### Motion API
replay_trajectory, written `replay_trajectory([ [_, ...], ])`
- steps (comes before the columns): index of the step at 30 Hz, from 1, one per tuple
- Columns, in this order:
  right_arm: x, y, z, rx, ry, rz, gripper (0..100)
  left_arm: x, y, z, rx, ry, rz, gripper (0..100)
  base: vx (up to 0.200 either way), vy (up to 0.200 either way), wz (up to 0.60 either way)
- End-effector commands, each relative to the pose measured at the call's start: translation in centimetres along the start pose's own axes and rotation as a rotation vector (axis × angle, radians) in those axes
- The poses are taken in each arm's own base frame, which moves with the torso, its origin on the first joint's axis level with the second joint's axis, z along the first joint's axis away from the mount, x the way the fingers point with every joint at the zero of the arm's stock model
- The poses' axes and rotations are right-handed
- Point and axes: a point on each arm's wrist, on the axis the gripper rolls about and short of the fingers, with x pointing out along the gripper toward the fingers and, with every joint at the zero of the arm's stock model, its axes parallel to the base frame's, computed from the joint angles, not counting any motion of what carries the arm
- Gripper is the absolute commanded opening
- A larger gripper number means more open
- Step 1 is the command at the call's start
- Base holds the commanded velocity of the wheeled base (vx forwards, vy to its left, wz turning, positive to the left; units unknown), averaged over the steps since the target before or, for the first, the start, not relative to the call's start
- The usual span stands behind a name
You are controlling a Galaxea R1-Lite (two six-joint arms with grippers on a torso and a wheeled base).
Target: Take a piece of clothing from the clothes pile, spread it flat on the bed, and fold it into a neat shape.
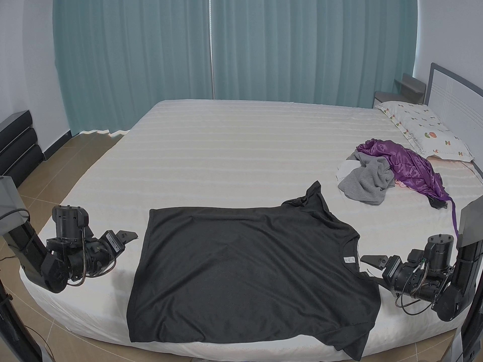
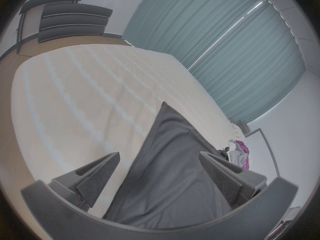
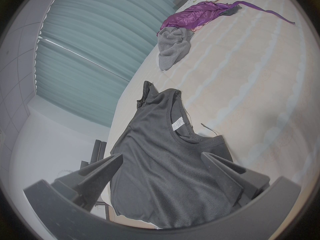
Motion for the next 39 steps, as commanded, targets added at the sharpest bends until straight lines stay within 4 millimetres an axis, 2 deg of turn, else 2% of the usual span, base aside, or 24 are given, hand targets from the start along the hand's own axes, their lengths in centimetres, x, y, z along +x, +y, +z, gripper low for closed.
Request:
replay_trajectory([
  [1, 0.1, 0.0, 0.0, -0.001, -0.001, 0.005, 100, 2.3, -1.5, 1.8, 0.006, 0.005, -0.064, 100, 0.000, 0.000, 0.00],
  [3, 0.1, 0.0, 0.0, -0.002, -0.002, 0.006, 100, 3.9, -2.0, 2.5, 0.008, 0.023, -0.072, 100, 0.000, 0.000, 0.00],
  [4, 0.1, 0.0, 0.0, -0.001, -0.001, 0.005, 100, 5.3, -2.5, 3.1, 0.009, 0.033, -0.076, 100, 0.000, 0.000, 0.00],
  [5, 0.1, 0.0, 0.0, -0.001, -0.001, 0.005, 100, 5.4, -2.5, 3.1, 0.009, 0.033, -0.076, 100, 0.000, 0.000, 0.00],
  [7, 0.2, -0.1, 0.0, -0.001, 0.000, 0.004, 100, 8.4, -3.1, 4.3, 0.010, 0.035, -0.083, 100, 0.000, 0.000, 0.00],
  [9, 0.2, -0.1, 0.0, 0.000, 0.001, 0.002, 100, 9.7, -3.3, 4.6, 0.011, 0.036, -0.083, 100, 0.000, 0.000, 0.00],
  [10, 0.2, -0.1, 0.0, -0.001, 0.000, 0.004, 100, 11.5, -3.5, 4.9, 0.014, 0.039, -0.084, 100, 0.000, 0.000, 0.00],
  [12, 0.2, -0.1, 0.0, -0.001, 0.000, 0.004, 100, 13.4, -3.9, 5.3, 0.017, 0.045, -0.085, 100, 0.000, 0.000, 0.00],
  [17, 0.2, 0.0, -0.1, -0.005, 0.005, 0.006, 100, 17.0, -4.1, 6.0, 0.028, 0.029, -0.084, 100, 0.000, 0.000, 0.00],
  [25, 0.2, 0.0, -0.2, -0.002, 0.007, 0.004, 100, 19.1, -3.6, 6.0, 0.026, -0.016, -0.066, 100, 0.000, 0.000, 0.00],
  [39, 0.1, 0.0, -0.2, -0.003, 0.005, 0.002, 100, 20.3, -3.4, 5.8, 0.027, -0.044, -0.081, 100, 0.000, 0.000, 0.00],
])
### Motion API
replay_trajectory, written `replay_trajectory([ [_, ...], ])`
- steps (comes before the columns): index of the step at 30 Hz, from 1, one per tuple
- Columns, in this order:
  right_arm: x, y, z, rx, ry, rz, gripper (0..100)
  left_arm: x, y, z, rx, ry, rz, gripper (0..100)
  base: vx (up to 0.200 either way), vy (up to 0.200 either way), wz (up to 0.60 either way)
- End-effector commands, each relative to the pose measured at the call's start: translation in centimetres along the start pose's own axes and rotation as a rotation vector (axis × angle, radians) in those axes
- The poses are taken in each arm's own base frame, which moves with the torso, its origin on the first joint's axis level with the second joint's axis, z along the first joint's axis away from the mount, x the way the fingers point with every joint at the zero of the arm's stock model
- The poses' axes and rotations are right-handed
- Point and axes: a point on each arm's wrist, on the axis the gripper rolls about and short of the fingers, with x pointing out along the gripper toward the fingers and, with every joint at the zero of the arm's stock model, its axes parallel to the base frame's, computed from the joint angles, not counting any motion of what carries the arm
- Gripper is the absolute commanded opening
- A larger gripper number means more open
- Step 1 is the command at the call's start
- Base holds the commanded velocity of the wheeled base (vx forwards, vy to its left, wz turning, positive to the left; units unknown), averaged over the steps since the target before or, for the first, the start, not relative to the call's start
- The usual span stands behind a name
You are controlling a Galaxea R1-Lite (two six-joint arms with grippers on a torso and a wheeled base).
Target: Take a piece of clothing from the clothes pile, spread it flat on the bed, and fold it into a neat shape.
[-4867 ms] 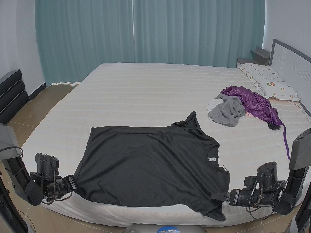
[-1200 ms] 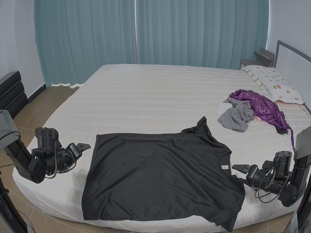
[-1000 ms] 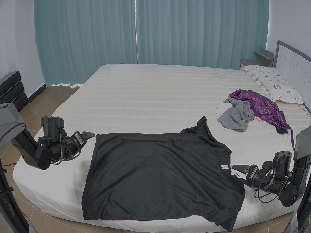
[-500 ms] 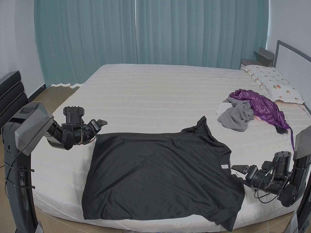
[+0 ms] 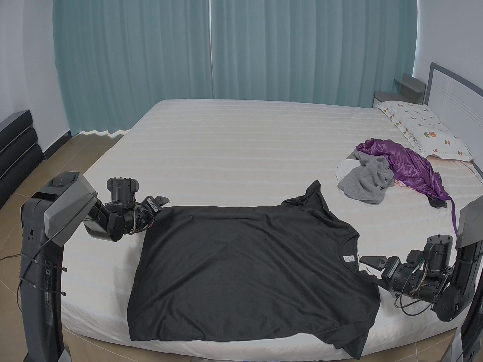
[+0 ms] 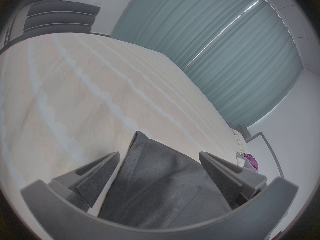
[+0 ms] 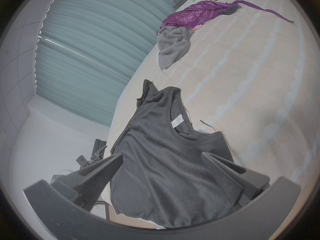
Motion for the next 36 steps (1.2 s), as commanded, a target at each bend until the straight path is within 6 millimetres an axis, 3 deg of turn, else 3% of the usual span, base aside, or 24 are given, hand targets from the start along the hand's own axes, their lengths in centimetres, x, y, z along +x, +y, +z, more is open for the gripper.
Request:
replay_trajectory([
  [1, 0.0, 0.0, -0.1, -0.003, -0.003, 0.004, 100, 0.8, 0.4, -0.2, -0.004, 0.005, 0.001, 100, 0.000, 0.000, 0.00],
  [2, 0.1, 0.2, -0.1, -0.010, -0.003, 0.008, 100, 1.0, 0.5, -0.3, -0.007, 0.010, -0.001, 0, 0.000, 0.000, 0.00],
  [6, 0.5, 1.6, -0.4, -0.058, -0.013, 0.056, 100, 1.3, 0.7, 0.3, -0.027, -0.015, -0.004, 0, 0.000, 0.000, 0.00],
  [10, 2.9, 2.9, 0.8, -0.086, -0.091, 0.094, 100, 1.2, 0.1, 0.9, -0.104, -0.048, -0.022, 0, 0.000, 0.000, 0.00],
  [22, 13.8, 7.6, 7.7, -0.143, -0.161, 0.026, 100, 0.6, 0.0, 3.2, -0.181, -0.213, -0.075, 0, 0.000, 0.000, 0.00],
  [29, 19.8, 7.6, 9.3, -0.173, -0.147, -0.075, 100, 0.3, 1.1, 4.1, -0.193, -0.236, -0.058, 0, 0.000, 0.000, 0.00],
  [36, 24.6, 6.6, 8.9, -0.253, -0.160, -0.159, 100, 0.3, 1.5, 4.0, -0.198, -0.230, -0.050, 0, 0.000, 0.000, 0.00],
])
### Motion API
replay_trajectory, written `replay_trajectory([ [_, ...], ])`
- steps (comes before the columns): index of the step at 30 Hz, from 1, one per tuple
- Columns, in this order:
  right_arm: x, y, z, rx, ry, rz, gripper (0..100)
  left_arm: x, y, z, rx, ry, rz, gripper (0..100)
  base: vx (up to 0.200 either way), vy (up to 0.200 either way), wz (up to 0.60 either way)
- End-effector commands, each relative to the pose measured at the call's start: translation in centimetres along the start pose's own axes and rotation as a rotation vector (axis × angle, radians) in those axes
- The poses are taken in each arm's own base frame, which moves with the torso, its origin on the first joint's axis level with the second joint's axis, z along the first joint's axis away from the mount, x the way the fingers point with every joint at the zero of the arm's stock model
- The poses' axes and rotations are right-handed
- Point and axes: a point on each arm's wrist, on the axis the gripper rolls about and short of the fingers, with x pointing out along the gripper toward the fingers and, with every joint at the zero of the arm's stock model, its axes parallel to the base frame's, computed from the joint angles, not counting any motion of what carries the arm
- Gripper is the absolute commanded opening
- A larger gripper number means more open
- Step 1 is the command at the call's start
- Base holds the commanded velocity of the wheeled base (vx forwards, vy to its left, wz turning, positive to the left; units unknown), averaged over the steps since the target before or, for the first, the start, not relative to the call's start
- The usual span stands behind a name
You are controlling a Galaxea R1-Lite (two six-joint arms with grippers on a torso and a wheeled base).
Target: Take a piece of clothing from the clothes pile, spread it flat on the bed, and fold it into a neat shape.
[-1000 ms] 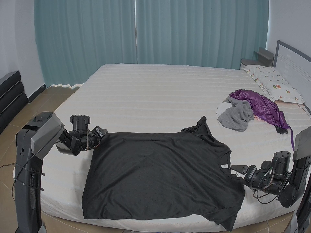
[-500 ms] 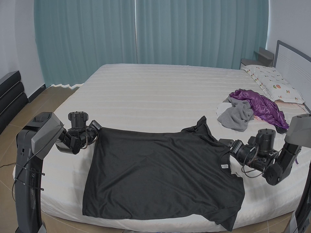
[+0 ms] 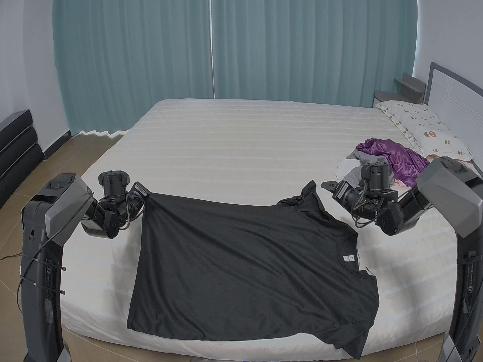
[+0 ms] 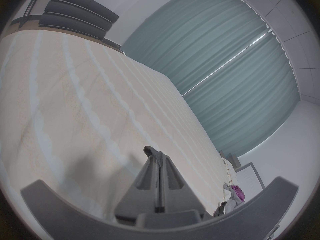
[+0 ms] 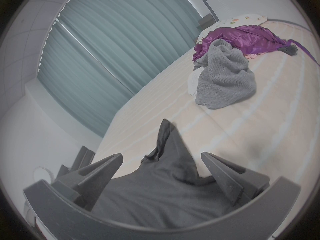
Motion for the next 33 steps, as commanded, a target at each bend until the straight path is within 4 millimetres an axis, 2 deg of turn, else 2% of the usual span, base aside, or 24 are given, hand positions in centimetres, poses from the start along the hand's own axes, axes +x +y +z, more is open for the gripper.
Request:
replay_trajectory([
  [1, 6.8, -2.4, -3.2, -0.079, 0.039, -0.135, 100, -0.2, 0.6, 0.8, -0.013, -0.024, 0.008, 0, 0.000, 0.000, 0.00],
  [8, 8.7, -2.5, -3.2, -0.099, 0.035, -0.159, 100, -0.1, 0.8, 0.6, -0.015, -0.016, 0.015, 0, 0.000, 0.000, 0.00],
  [15, 8.8, -2.7, -3.3, -0.110, 0.037, -0.168, 100, -0.1, 1.0, 0.5, -0.016, -0.011, 0.020, 0, 0.000, 0.000, 0.00],
  [16, 9.2, -3.6, -3.8, -0.171, 0.032, -0.209, 100, -0.1, 1.1, 0.3, -0.016, -0.006, 0.024, 0, 0.000, 0.000, 0.00],
  [19, 9.7, -4.4, -3.8, -0.200, -0.007, -0.266, 100, -0.1, 1.0, 0.3, -0.016, -0.004, 0.023, 0, 0.000, 0.000, 0.00],
  [25, 9.7, -6.2, -1.4, -0.200, -0.057, -0.338, 100, -0.1, 1.0, 0.3, -0.016, -0.004, 0.023, 0, 0.000, 0.000, 0.00],
  [27, 9.7, -7.4, 0.0, -0.209, -0.092, -0.385, 100, -0.1, 1.0, 0.3, -0.016, -0.004, 0.023, 0, 0.000, 0.000, 0.00],
  [28, 9.7, -7.4, 0.0, -0.209, -0.092, -0.385, 100, -0.1, 1.0, 0.3, -0.016, -0.004, 0.023, 0, 0.000, 0.000, 0.00],
  [29, 9.6, -8.5, 1.2, -0.197, -0.120, -0.409, 100, -0.1, 1.0, 0.3, -0.015, -0.003, 0.022, 0, 0.000, 0.000, 0.00],
  [33, 9.5, -8.9, 1.6, -0.190, -0.125, -0.417, 100, -0.1, 1.0, 0.3, -0.016, -0.004, 0.023, 0, 0.000, 0.000, 0.00],
])
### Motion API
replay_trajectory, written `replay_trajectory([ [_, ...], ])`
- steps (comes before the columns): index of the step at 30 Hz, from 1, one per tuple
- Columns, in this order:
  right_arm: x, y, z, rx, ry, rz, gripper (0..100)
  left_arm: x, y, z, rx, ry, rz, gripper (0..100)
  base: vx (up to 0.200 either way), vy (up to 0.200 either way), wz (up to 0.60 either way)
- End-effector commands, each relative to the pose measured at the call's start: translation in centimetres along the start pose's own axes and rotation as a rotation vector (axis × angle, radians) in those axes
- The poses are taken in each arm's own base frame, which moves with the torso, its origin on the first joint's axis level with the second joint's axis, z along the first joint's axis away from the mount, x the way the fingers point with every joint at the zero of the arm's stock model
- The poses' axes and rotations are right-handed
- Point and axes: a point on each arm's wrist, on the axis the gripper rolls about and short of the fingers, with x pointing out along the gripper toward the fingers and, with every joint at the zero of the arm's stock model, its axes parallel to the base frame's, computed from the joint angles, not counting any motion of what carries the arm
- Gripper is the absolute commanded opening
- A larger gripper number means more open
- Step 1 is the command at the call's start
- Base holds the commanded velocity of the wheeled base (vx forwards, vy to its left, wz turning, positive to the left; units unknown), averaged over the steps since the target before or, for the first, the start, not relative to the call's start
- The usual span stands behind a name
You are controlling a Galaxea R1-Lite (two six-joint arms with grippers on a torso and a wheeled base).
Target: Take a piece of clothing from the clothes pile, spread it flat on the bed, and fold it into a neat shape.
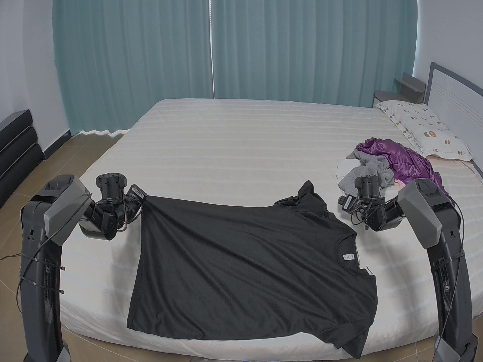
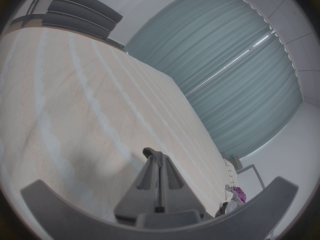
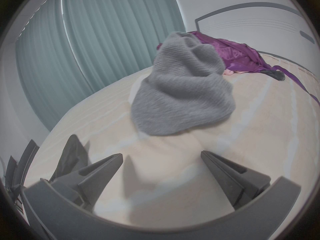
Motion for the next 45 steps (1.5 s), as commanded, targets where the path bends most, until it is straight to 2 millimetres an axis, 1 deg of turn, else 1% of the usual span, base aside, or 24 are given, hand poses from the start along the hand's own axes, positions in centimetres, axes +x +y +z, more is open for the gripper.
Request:
replay_trajectory([
  [1, 0.4, -1.3, 1.6, 0.038, -0.041, -0.010, 100, 0.0, 0.0, 0.0, 0.000, -0.001, -0.001, 0, 0.000, 0.000, 0.00],
  [2, 0.4, -1.4, 1.7, 0.041, -0.043, -0.011, 100, 0.0, 0.0, 0.1, 0.000, -0.002, -0.002, 0, 0.000, 0.000, 0.00],
  [3, 0.0, -1.0, 2.6, 0.071, -0.068, 0.009, 100, 0.0, 0.0, 0.1, 0.000, -0.002, -0.002, 0, 0.000, 0.000, 0.00],
  [5, -0.8, -0.2, 3.4, 0.117, -0.080, 0.045, 100, 0.0, -0.2, 0.0, 0.000, -0.001, -0.005, 0, 0.000, 0.000, 0.00],
  [6, -1.0, 0.1, 3.5, 0.132, -0.074, 0.059, 100, 0.0, -0.2, 0.0, 0.000, -0.001, -0.005, 0, 0.000, 0.000, 0.00],
  [7, -1.6, 0.9, 3.7, 0.149, -0.061, 0.101, 100, 0.0, -0.2, 0.0, 0.000, -0.001, -0.005, 0, 0.000, 0.000, 0.00],
  [9, -1.6, 1.0, 3.7, 0.151, -0.057, 0.106, 100, 0.0, -0.2, 0.0, 0.000, -0.001, -0.005, 0, 0.000, 0.000, 0.00],
  [10, -2.9, 2.5, 3.5, 0.183, -0.007, 0.185, 100, 0.0, -0.2, 0.0, 0.000, -0.001, -0.005, 0, 0.000, 0.000, 0.00],
  [13, -3.9, 4.1, 2.1, 0.171, 0.061, 0.252, 100, 0.0, -0.2, 0.1, 0.000, 0.001, -0.008, 0, 0.000, 0.000, 0.00],
  [16, -4.3, 5.1, 0.6, 0.147, 0.114, 0.285, 100, 0.0, -0.3, 0.0, 0.001, 0.003, -0.012, 0, 0.000, 0.000, 0.00],
  [21, -3.7, 5.6, -1.6, 0.109, 0.149, 0.284, 100, 0.0, -0.2, 0.0, 0.001, 0.005, -0.009, 0, 0.000, 0.000, 0.00],
  [25, -3.5, 5.4, -2.0, 0.101, 0.163, 0.273, 100, 0.0, -0.3, -0.1, 0.001, 0.006, -0.010, 0, 0.000, 0.000, 0.00],
  [33, -3.3, 4.7, -1.7, 0.097, 0.158, 0.251, 100, 0.0, -0.4, -0.3, 0.003, 0.010, -0.013, 0, 0.000, 0.000, 0.00],
  [34, -3.3, 4.6, -1.6, 0.096, 0.162, 0.248, 0, 0.0, -0.4, -0.3, 0.003, 0.010, -0.013, 0, 0.000, 0.000, 0.00],
  [43, -3.4, 4.6, -1.8, 0.095, 0.194, 0.229, 0, -0.1, -0.5, -0.3, 0.004, 0.008, -0.013, 0, 0.000, 0.000, 0.00],
  [45, -3.5, 4.8, -1.4, 0.112, 0.177, 0.239, 0, -0.1, -0.8, -0.6, 0.010, 0.009, -0.013, 0, 0.000, 0.000, 0.00],
])
